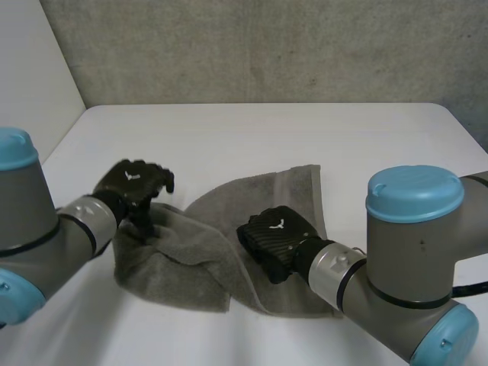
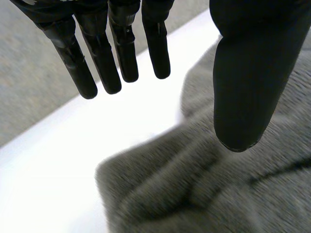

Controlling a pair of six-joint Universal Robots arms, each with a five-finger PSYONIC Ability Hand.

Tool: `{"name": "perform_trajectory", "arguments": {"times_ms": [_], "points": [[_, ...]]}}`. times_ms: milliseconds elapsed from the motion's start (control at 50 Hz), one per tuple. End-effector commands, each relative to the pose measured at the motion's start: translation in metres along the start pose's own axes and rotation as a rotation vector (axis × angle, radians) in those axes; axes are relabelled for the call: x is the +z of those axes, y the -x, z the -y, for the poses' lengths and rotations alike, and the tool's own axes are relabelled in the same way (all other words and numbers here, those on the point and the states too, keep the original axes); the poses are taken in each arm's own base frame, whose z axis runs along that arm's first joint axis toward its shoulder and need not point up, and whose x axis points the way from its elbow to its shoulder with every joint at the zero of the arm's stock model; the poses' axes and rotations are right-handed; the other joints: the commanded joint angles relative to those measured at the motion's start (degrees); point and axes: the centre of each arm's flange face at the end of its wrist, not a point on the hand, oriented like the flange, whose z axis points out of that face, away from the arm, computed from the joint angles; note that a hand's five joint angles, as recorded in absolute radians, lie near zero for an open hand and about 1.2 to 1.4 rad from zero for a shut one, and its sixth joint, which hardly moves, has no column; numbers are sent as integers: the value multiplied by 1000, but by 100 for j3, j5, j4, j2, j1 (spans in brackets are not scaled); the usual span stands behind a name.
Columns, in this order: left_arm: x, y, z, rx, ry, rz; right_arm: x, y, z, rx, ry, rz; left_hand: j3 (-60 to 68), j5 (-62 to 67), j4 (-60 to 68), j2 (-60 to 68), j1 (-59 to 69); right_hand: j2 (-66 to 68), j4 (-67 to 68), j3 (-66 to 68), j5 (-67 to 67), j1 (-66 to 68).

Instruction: Fold the towel.

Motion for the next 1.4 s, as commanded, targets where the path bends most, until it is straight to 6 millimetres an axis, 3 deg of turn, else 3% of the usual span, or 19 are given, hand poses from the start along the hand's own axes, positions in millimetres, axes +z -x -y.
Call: {"name": "perform_trajectory", "arguments": {"times_ms": [20, 80, 180, 420, 460, 500, 520, 540, 560, 600, 620, 660, 760, 960, 1040, 1200, 1400], "points": [[10, 19, 20, 6, -64, 44, -7, -5, -9, 162, 40, -38, 161, 182, 159, 168, 156, 361, 208, 257, 190, 255], [26, 23, 16, 3, -49, 42, -11, -3, -14, 192, 53, -36, 127, 149, 126, 134, 122, 361, 208, 257, 190, 255], [56, 33, -11, -31, 80, 25, -15, 4, -22, 199, 79, -21, 77, 98, 75, 83, 72, 361, 208, 257, 190, 255], [85, 43, -55, 94, 210, 1, -18, 3, -31, 213, 107, -25, 411, 432, 409, 417, 406, 361, 208, 257, 190, 255], [85, 41, -59, 112, 223, -6, -19, 4, -33, 215, 113, -24, 901, 923, 899, 908, 896, 361, 208, 257, 190, 255], [83, 40, -60, 124, 229, -9, -21, 5, -36, 218, 118, -25, 3041, 3063, 3040, 3048, 3036, 361, 208, 257, 190, 255], [83, 40, -60, 124, 230, -9, -21, 5, -36, 218, 118, -25, 3054, 3076, 3052, 3061, 3049, 361, 208, 257, 190, 255], [82, 41, -58, 125, 228, -6, -22, 5, -36, 221, 111, -30, 3970, 3992, 3968, 3977, 3965, -1099, -1252, -1203, -1269, -1205], [80, 41, -55, 124, 222, -1, -22, 5, -36, 221, 111, -30, 4695, 4717, 4694, 4702, 4690, -1114, -1266, -1217, -1284, -1219], [78, 42, -50, 126, 211, 5, -23, -1, -38, 227, 90, -61, 4933, 4955, 4932, 4940, 4929, -4262, -4414, -4366, -4432, -4367], [78, 42, -50, 126, 211, 5, -23, -1, -38, 227, 90, -61, 4936, 4957, 4934, 4942, 4931, -4276, -4429, -4380, -4446, -4382], [69, 42, -42, 126, 197, 13, -26, -4, -36, 247, 67, -94, 4936, 4957, 4934, 4943, 4931, -5785, -5938, -5889, -5955, -5890], [55, 42, -30, 130, 172, 24, -29, -8, -35, 311, 63, -143, 4936, 4957, 4934, 4943, 4931, -6639, -6792, -6743, -6810, -6745], [28, 42, -12, 138, 137, 43, -34, -15, -42, 307, 97, -210, 4936, 4957, 4934, 4943, 4931, -6639, -6792, -6743, -6810, -6745], [18, 42, -7, 131, 125, 52, -41, -13, -49, 207, 122, -206, 4936, 4957, 4934, 4943, 4931, -6639, -6792, -6743, -6810, -6745], [13, 40, -11, 114, 140, 47, -50, -20, -69, 55, 206, -223, 4936, 4957, 4934, 4943, 4931, -6631, -6784, -6735, -6802, -6737], [10, 37, -14, 104, 130, 49, -43, -34, -78, -15, 132, -275, 4936, 4957, 4934, 4943, 4931, -5791, -5944, -5895, -5961, -5897]]}}
